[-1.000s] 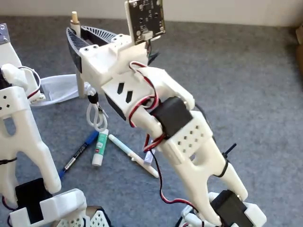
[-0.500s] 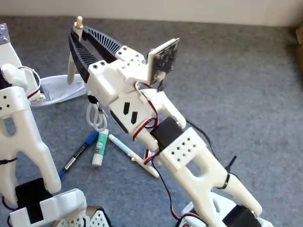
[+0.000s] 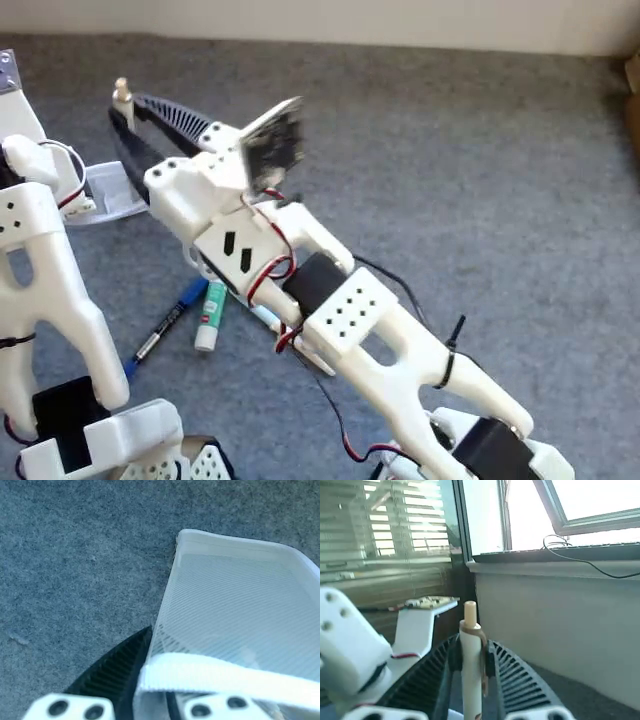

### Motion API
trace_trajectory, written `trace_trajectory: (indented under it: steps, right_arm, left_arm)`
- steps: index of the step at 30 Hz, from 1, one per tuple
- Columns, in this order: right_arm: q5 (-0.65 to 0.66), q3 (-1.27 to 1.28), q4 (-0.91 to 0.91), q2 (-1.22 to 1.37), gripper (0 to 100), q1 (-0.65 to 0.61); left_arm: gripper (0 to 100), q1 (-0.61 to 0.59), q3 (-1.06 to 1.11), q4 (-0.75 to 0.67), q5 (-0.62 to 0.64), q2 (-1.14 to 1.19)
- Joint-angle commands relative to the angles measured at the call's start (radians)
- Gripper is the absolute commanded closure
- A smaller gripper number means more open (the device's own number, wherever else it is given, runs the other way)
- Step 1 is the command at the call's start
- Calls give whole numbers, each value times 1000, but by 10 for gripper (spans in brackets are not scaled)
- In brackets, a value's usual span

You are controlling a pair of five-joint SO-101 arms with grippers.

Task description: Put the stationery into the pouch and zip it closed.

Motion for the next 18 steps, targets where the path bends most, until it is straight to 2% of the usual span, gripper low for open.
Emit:
trace_trajectory:
  steps: [1,10,16,18]
  right_arm:
    - [143,22,-31,7,994,-19]
    - [353,93,-31,13,994,-88]
    - [377,85,-27,19,985,-91]
    - [376,85,-27,19,938,-91]
  left_arm:
    - [993,-13,2,-18,12,-1]
    - [993,1,4,-18,12,1]
    - [993,13,38,-48,14,-4]
    - [993,13,41,-54,14,-4]
